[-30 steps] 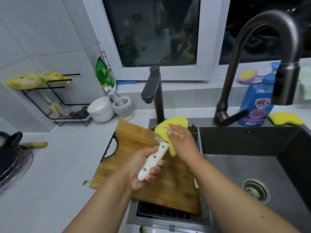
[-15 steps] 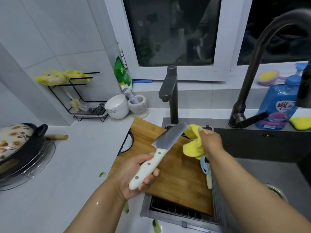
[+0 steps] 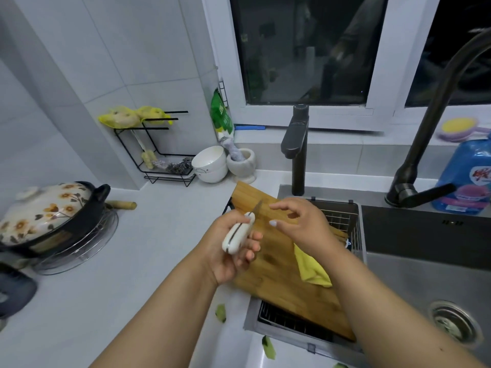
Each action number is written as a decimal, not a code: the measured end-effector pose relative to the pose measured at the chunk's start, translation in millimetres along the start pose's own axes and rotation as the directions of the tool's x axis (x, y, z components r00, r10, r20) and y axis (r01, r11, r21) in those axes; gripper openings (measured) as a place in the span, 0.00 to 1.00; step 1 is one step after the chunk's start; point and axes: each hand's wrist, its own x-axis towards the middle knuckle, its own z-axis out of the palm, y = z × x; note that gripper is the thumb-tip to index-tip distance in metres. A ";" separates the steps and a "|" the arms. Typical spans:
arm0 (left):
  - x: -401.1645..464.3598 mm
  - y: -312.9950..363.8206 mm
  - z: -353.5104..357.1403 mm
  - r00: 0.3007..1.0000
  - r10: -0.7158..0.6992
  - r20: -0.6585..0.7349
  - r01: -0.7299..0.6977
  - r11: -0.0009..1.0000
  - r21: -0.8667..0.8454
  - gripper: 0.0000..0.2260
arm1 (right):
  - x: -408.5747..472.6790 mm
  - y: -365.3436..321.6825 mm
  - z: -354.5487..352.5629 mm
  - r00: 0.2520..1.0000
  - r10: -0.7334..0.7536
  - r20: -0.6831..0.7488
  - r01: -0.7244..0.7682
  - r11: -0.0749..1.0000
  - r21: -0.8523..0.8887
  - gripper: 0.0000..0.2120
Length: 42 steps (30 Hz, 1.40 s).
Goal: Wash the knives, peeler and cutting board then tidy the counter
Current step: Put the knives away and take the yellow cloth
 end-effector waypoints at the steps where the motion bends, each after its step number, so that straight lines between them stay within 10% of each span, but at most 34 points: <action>1: -2.6 5.0 -1.7 0.999 -0.010 0.030 0.010 1.000 0.020 0.14 | 1.0 -6.2 0.1 0.998 -0.049 0.033 0.050 0.998 -0.026 0.16; 12: -26.4 40.2 3.8 0.978 -0.086 0.187 0.047 0.978 0.206 0.16 | 15.1 -53.6 -3.1 0.938 -0.253 0.238 0.290 0.948 -0.134 0.19; 16: -45.4 49.7 3.5 0.990 0.134 -0.038 -0.108 0.909 0.404 0.15 | 22.9 -61.4 -6.7 0.935 -0.243 0.258 0.289 0.944 -0.158 0.17; 20: -73.1 52.2 -12.2 0.792 0.583 -0.181 -0.414 0.731 0.542 0.12 | 30.8 -78.4 -9.0 0.940 -0.189 0.286 0.233 0.964 -0.130 0.16; 25: -105.0 56.2 -26.0 0.635 0.772 0.031 -0.613 0.479 0.629 0.24 | 37.5 -109.9 12.8 0.916 -0.187 0.356 0.209 0.978 -0.024 0.13; 42: -246.6 53.8 -162.1 0.125 0.974 -0.190 -0.290 0.219 0.932 0.14 | 27.6 -270.1 206.7 0.722 -0.530 0.445 0.493 0.845 0.206 0.14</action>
